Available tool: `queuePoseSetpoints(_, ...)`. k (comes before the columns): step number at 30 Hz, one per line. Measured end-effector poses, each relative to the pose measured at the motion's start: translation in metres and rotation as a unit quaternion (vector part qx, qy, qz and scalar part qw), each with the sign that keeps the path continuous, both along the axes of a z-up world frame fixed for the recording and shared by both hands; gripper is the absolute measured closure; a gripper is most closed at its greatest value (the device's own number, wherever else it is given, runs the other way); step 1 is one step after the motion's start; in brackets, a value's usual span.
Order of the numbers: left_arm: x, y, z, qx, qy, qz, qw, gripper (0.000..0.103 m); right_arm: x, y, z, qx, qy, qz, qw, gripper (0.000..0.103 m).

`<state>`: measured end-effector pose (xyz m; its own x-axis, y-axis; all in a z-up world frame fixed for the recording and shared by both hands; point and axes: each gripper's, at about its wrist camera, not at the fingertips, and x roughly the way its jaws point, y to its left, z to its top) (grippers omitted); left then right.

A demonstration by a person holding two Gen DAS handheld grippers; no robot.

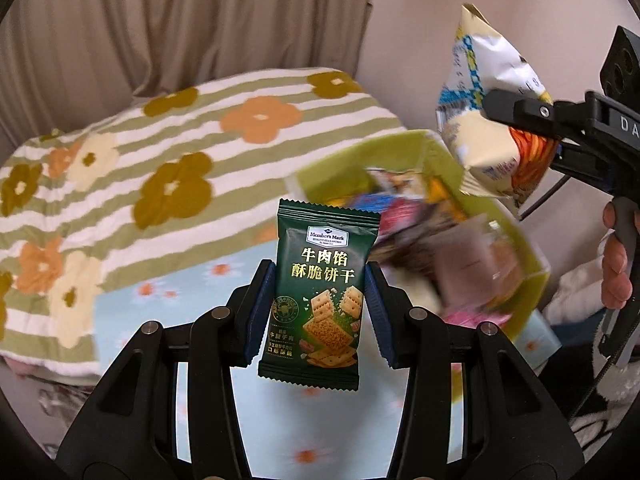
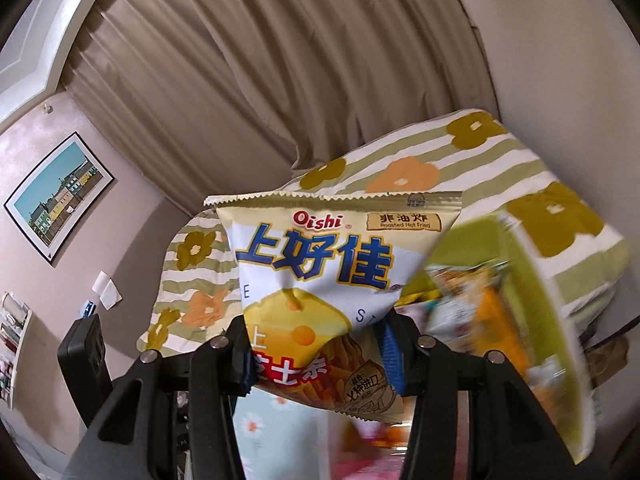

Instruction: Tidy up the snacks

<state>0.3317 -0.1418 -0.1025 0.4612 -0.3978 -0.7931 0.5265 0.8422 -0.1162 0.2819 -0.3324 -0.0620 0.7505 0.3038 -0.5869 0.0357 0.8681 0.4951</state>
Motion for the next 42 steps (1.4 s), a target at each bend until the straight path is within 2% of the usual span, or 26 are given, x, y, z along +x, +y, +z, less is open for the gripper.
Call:
queuePoseSetpoints(7, -0.018, -0.087, -0.023, 0.003, 0.041, -0.025, 0.9988, 0.062, -0.002, -0.055, -0.005, -0.011, 0.016, -0.001, 1.000, 0.058)
queuePoseSetpoints(12, -0.023, -0.114, -0.038, 0.026, 0.062, -0.027, 0.9974, 0.058, 0.001, -0.076, -0.016, -0.006, 0.030, -0.005, 1.000, 0.058)
queuePoseSetpoints(14, -0.021, -0.117, -0.043, 0.031, 0.073, -0.024, 0.9965, 0.034, 0.003, -0.081, -0.021, 0.001, 0.036, -0.006, 0.999, 0.058)
queuePoseSetpoints(15, -0.020, -0.116, -0.045, 0.032, 0.075, -0.022, 0.9964, 0.008, 0.005, -0.082, -0.024, 0.003, 0.041, -0.005, 0.999, 0.058)
queuePoseSetpoints(16, -0.021, -0.114, -0.045, 0.031, 0.071, -0.019, 0.9968, 0.000, 0.007, -0.084, -0.026, 0.003, 0.044, -0.002, 0.999, 0.058)
queuePoseSetpoints(21, -0.024, -0.100, -0.043, 0.043, 0.060, 0.003, 0.9973, 0.001, 0.020, -0.080, -0.037, -0.009, 0.060, 0.014, 0.998, 0.058)
queuePoseSetpoints(29, -0.029, -0.063, -0.038, 0.037, 0.050, 0.045, 0.9970, 0.001, 0.045, -0.061, -0.056, -0.035, 0.102, 0.044, 0.993, 0.058)
queuePoseSetpoints(30, -0.031, -0.058, -0.037, 0.037, 0.048, 0.054, 0.9967, 0.001, 0.049, -0.058, -0.059, -0.038, 0.111, 0.050, 0.992, 0.056)
queuePoseSetpoints(32, -0.035, -0.050, -0.035, 0.036, 0.047, 0.065, 0.9961, 0.001, 0.058, -0.054, -0.064, -0.047, 0.123, 0.061, 0.989, 0.044)
queuePoseSetpoints(34, -0.040, -0.042, -0.033, 0.040, 0.043, 0.078, 0.9952, 0.001, 0.064, -0.054, -0.067, -0.062, 0.121, 0.057, 0.989, 0.007)
queuePoseSetpoints(36, -0.047, -0.033, -0.032, 0.048, 0.038, 0.093, 0.9938, 0.001, 0.066, -0.055, -0.067, -0.072, 0.119, 0.047, 0.989, 0.002)
queuePoseSetpoints(42, -0.070, -0.009, -0.025, 0.054, 0.031, 0.139, 0.9884, 0.000, 0.046, -0.052, -0.065, -0.085, 0.111, 0.036, 0.990, 0.002)
